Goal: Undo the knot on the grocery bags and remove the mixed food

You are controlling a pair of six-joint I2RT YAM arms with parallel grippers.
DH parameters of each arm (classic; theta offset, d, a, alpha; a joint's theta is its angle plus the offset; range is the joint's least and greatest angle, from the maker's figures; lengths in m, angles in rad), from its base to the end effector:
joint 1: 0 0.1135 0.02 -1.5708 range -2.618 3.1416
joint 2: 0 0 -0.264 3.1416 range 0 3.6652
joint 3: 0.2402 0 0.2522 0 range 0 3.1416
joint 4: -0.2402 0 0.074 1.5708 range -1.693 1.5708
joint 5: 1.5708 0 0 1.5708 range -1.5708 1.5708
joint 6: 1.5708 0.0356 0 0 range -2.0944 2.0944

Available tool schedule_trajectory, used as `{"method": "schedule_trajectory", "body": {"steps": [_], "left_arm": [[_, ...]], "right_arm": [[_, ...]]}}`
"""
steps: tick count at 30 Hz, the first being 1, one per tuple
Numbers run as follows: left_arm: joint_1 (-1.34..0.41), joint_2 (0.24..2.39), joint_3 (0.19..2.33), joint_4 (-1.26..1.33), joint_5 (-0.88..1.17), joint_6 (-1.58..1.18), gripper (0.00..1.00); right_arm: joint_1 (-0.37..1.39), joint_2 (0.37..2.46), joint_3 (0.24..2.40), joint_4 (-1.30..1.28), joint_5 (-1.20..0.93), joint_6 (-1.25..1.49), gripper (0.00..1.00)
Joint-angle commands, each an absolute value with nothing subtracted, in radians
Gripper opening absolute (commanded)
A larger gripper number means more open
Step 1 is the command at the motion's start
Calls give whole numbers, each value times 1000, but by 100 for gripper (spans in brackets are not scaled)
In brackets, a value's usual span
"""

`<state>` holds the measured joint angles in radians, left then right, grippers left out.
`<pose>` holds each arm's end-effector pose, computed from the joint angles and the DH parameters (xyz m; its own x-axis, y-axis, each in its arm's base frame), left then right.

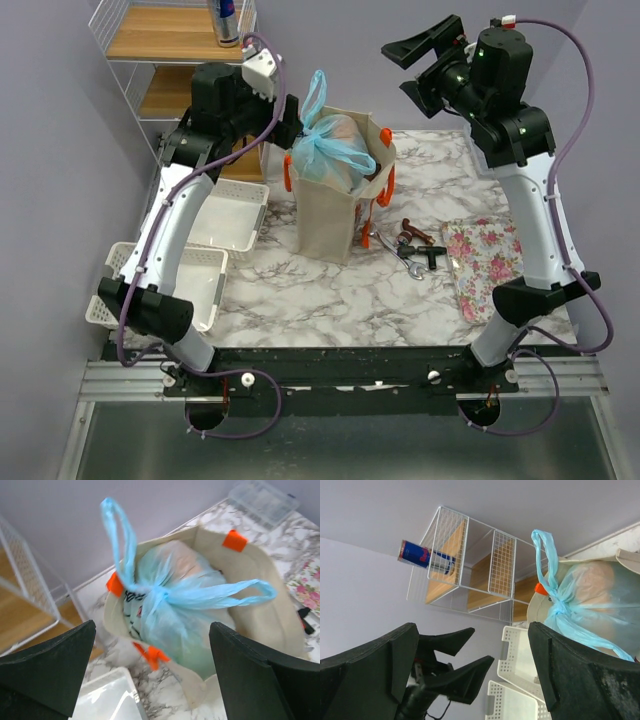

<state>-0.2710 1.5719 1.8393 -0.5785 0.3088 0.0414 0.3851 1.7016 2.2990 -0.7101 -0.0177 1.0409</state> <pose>0.3280 -0.1024 0.4671 -0.2726 0.1167 -0.9550 0.5456 0.8364 -0.0535 0.3076 0.1253 0.5503 -0.3908 0.7725 -0.5005 -0.1081 0.5015 0.8584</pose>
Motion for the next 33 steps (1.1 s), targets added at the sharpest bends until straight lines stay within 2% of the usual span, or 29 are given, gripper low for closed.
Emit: {"method": "schedule_trajectory", "body": {"steps": [1,7,16,20,22,27,29,33], "left_arm": [[-326,1743,2066,-692,379,96,99],[-352,1993,2353,-810,325,111,99],[-362,2142,2363,-721,191,100,99],[-368,2199,2378,-716,242,113,98],[-371,2221,2378,-721,272,90,95],[-373,2222,2337,-740,321,30,85],[-372,2212,2292,-738,341,12,77],[-373,2209,2299,-775,424,15,46]], "right_arm": [[368,1754,2379,-725,-56,1076,100],[331,1771,2375,-727,-104,1094,100],[323,1741,2243,-680,-166,1018,100],[322,1704,2150,-647,-169,955,100],[321,1684,2100,-632,-164,910,100],[322,1627,2002,-608,-132,816,100],[322,1608,1940,-605,-136,792,100],[322,1586,1864,-622,-123,752,100]]}}
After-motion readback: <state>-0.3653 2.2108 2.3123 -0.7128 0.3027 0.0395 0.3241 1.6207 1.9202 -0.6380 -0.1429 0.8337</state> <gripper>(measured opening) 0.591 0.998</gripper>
